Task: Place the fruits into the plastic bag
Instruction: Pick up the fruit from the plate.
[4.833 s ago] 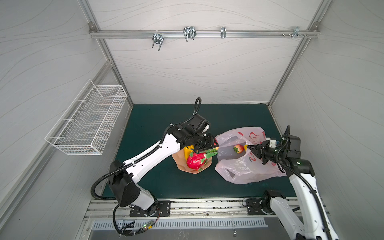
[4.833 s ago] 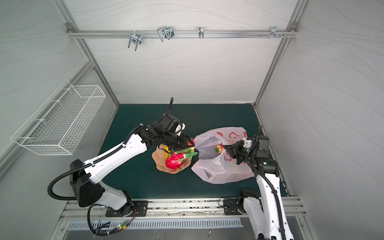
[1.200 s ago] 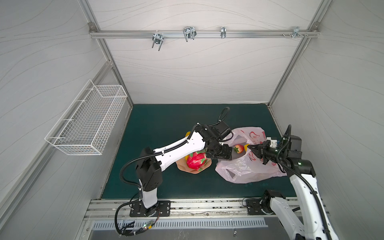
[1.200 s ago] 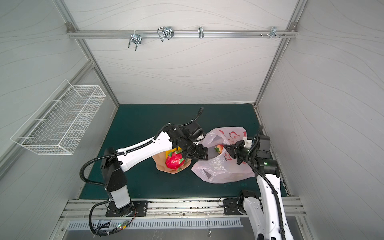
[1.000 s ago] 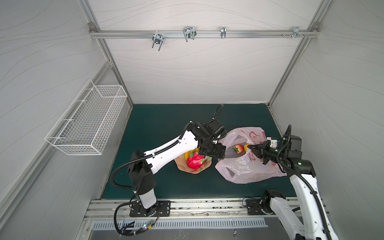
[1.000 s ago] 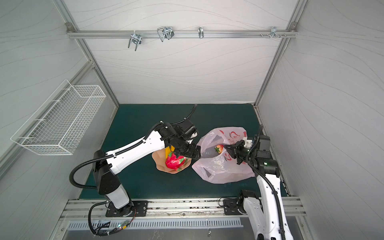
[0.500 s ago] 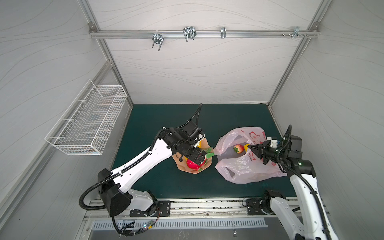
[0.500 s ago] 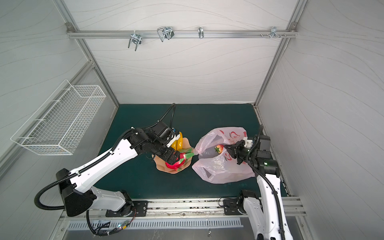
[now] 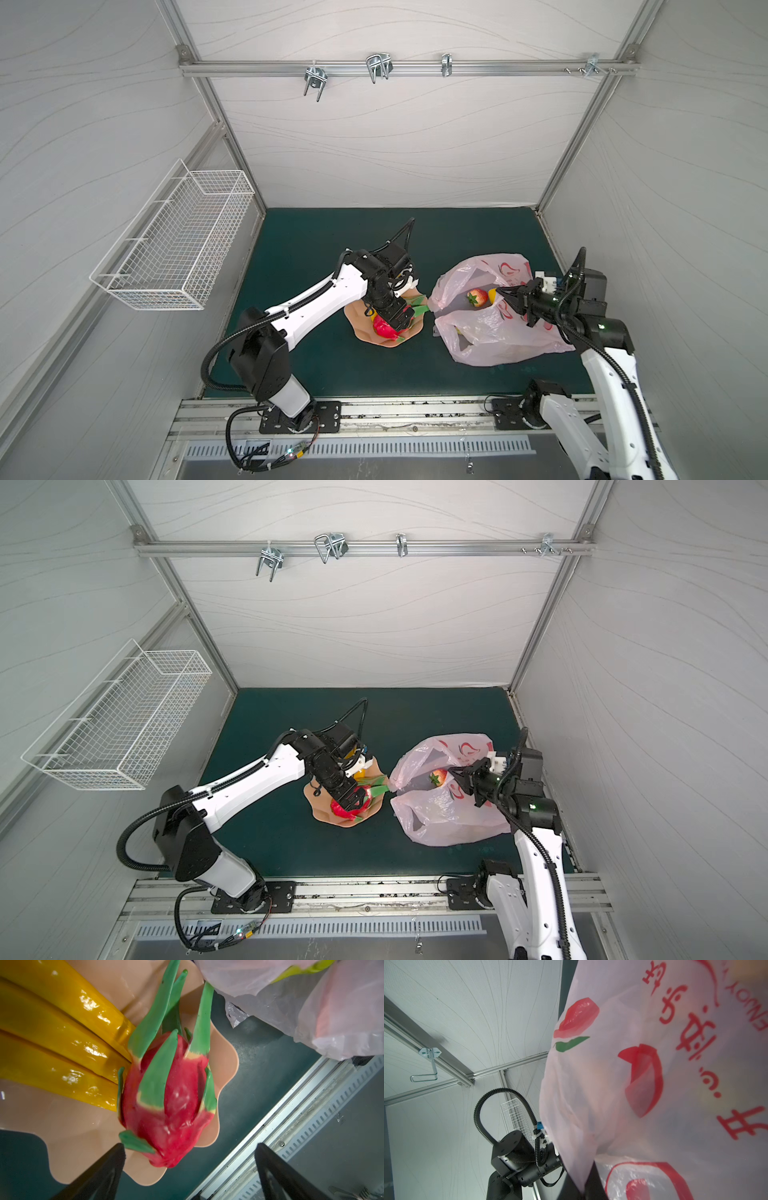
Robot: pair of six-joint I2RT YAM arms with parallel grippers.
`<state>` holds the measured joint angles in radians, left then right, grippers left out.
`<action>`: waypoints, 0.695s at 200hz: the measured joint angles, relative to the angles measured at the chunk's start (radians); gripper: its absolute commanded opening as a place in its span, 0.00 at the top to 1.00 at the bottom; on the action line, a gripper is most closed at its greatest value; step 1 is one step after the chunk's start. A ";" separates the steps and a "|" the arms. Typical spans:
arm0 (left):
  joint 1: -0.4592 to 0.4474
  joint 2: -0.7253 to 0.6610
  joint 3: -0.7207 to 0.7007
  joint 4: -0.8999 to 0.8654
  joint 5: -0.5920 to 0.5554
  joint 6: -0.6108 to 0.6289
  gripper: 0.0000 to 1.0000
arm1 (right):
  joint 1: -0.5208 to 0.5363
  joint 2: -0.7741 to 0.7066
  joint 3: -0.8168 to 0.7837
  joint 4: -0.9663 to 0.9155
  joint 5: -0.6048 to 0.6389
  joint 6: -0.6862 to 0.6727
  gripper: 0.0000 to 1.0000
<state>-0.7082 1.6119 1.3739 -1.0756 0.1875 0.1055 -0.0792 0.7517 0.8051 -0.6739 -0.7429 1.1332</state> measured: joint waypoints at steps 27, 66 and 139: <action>0.013 0.053 0.040 -0.011 -0.001 0.005 0.01 | 0.000 0.000 0.000 0.000 -0.003 0.000 0.99; 0.019 0.097 0.050 -0.019 0.000 0.011 0.01 | -0.001 0.010 0.000 0.001 -0.006 0.000 0.99; 0.019 0.129 0.047 -0.016 -0.010 0.010 0.01 | -0.002 0.035 0.013 0.010 -0.010 0.000 0.99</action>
<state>-0.6895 1.7412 1.4204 -1.0912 0.1780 0.1154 -0.0811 0.7872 0.8181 -0.6640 -0.7532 1.1328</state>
